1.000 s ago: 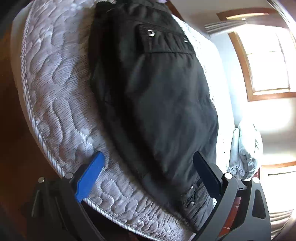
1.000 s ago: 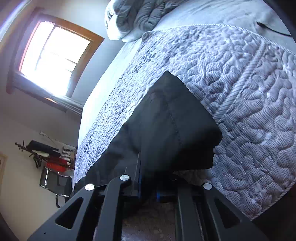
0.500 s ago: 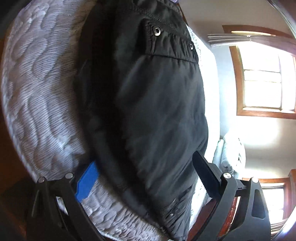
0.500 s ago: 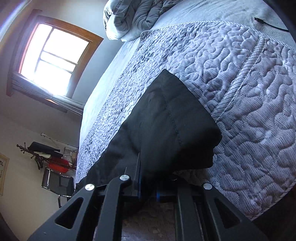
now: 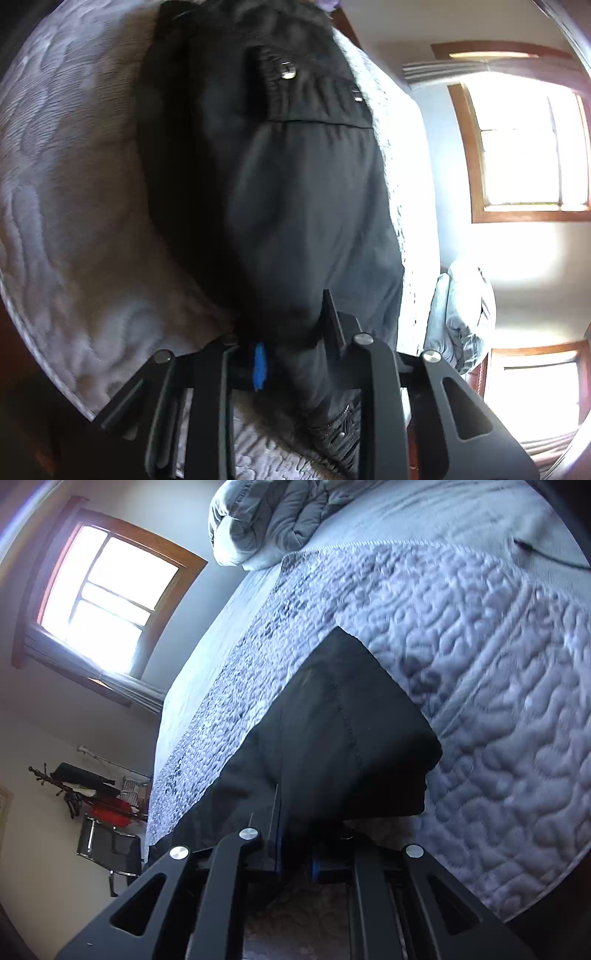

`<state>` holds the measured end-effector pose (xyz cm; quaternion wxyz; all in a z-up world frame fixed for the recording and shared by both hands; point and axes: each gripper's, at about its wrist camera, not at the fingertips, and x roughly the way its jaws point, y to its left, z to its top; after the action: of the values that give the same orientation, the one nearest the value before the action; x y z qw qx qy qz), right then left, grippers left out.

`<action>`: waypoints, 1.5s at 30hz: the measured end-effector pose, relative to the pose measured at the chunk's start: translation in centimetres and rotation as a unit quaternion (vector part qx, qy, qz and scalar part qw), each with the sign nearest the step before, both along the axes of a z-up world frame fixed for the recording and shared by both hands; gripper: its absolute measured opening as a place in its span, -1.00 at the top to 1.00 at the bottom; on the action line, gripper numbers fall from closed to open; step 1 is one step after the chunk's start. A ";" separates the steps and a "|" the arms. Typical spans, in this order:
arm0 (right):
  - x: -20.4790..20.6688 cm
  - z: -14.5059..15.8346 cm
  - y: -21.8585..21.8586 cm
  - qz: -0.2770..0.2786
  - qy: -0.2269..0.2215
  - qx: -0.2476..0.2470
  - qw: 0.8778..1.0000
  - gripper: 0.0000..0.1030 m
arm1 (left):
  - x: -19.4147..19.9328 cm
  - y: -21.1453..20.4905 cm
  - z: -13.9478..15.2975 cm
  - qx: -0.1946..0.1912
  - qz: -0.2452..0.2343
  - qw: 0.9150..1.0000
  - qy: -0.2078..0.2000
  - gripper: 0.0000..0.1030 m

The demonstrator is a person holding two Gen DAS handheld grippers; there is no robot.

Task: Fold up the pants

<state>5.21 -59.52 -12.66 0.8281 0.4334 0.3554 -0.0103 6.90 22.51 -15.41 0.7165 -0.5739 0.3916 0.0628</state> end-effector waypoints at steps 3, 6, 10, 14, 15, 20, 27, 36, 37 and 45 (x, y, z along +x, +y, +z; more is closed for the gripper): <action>0.0 0.6 -1.6 -0.018 0.001 -0.007 1.000 0.80 | 1.2 -1.5 0.4 -0.002 -0.018 1.000 -0.008 0.63; 0.0 0.7 -3.5 -0.039 0.012 -0.022 0.999 0.80 | 1.8 -3.5 0.1 -0.007 -0.035 0.999 -0.009 0.63; -0.5 -0.6 -6.4 -0.070 0.032 -0.018 0.997 0.80 | 2.3 -5.7 -1.5 -0.012 -0.052 0.999 -0.010 0.63; -0.7 -2.4 -7.4 -0.077 0.060 -0.016 0.995 0.80 | 1.9 -6.0 -2.9 -0.019 -0.054 0.998 -0.008 0.62; -0.7 -2.8 -7.4 -0.077 0.064 -0.016 0.995 0.80 | 1.8 -5.9 -3.0 -0.016 -0.055 0.998 -0.009 0.61; -1.0 -3.9 -7.5 -0.084 0.066 -0.010 0.994 0.80 | 1.4 -5.7 -2.9 -0.005 -0.062 0.998 -0.010 0.56; -0.6 -1.6 -6.1 -0.084 0.070 -0.067 0.992 0.80 | 2.6 -6.7 -2.1 0.023 -0.073 0.997 0.000 0.38; 1.2 7.0 1.1 -0.034 0.009 -0.240 0.970 0.80 | 3.0 -7.3 -1.9 0.051 -0.095 0.994 -0.001 0.30; 1.4 7.7 2.0 -0.025 0.001 -0.254 0.967 0.80 | 3.0 -7.3 -1.9 0.051 -0.096 0.994 -0.002 0.30; 3.2 11.6 11.9 0.093 -0.055 -0.375 0.921 0.80 | 3.1 -7.7 -1.9 0.059 -0.100 0.993 -0.004 0.29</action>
<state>8.45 -47.57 -1.11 0.9455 0.0560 0.3180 -0.0419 9.95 14.84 -17.29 0.7533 -0.4890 0.4395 0.0116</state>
